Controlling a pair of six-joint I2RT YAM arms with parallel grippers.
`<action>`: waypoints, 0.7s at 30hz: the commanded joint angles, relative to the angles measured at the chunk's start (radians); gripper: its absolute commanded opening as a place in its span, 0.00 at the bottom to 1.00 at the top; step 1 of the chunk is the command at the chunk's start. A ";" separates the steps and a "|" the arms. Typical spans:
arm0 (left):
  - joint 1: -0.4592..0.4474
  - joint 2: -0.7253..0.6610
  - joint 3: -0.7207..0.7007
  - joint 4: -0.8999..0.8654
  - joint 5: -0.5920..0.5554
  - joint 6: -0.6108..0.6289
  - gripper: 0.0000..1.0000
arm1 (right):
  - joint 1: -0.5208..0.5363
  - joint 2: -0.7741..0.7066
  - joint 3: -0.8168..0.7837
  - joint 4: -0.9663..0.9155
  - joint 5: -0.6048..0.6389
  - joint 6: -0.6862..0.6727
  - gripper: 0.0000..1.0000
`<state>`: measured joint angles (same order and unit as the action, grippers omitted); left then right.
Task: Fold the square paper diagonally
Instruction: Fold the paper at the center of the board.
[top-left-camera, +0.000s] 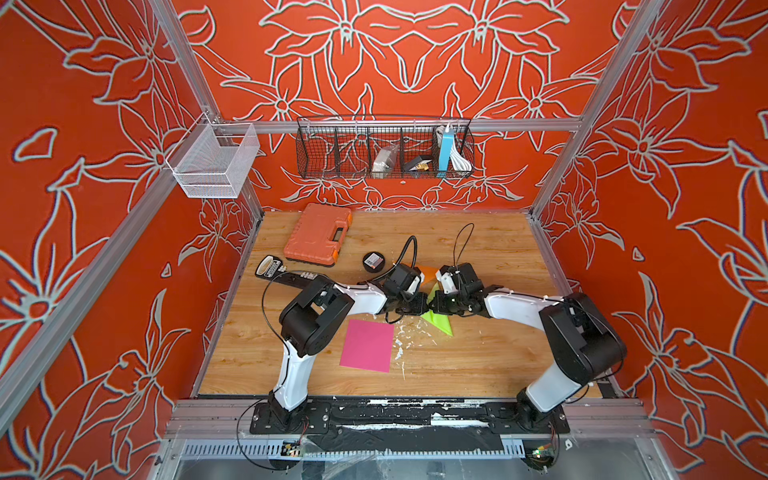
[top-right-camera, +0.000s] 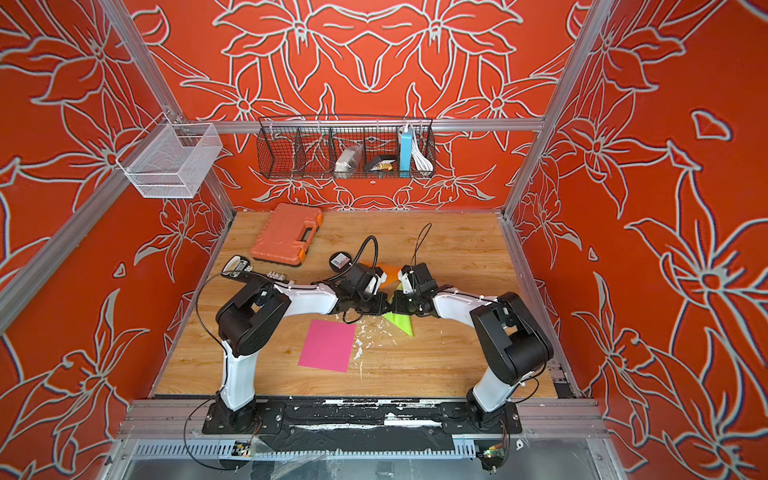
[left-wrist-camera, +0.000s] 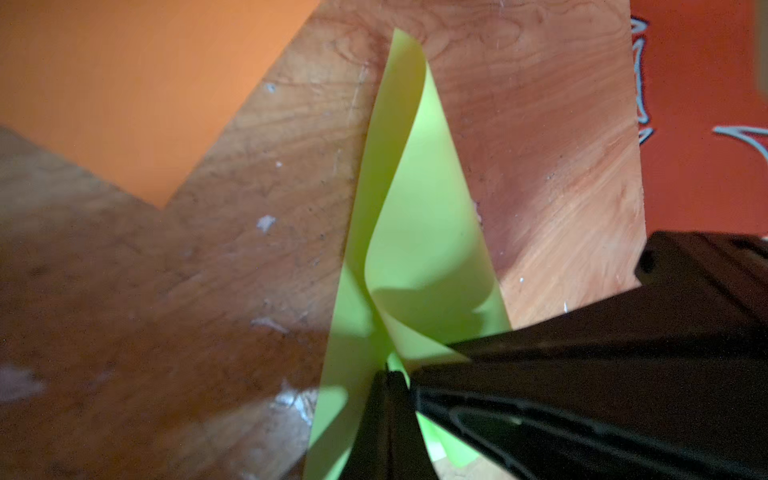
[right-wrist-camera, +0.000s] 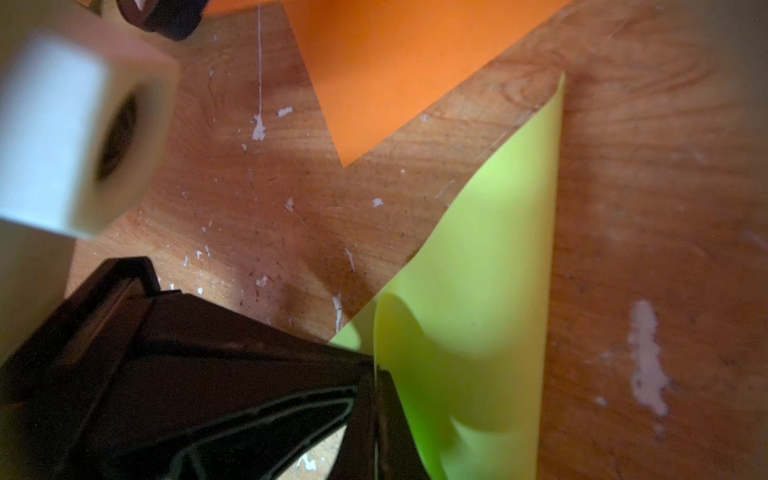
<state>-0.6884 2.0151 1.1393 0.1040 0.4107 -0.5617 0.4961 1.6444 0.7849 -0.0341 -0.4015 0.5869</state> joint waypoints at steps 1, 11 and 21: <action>-0.007 0.010 0.010 -0.071 -0.037 0.013 0.00 | 0.008 0.024 0.017 0.029 0.014 0.028 0.06; -0.005 0.000 0.011 -0.097 -0.070 0.019 0.00 | 0.007 0.046 0.006 0.063 0.007 0.060 0.06; -0.002 -0.033 -0.005 -0.076 -0.060 0.035 0.00 | 0.010 0.051 0.019 0.012 0.029 0.044 0.07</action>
<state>-0.6884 2.0106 1.1492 0.0814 0.3695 -0.5526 0.4961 1.6791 0.7849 -0.0006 -0.3897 0.6346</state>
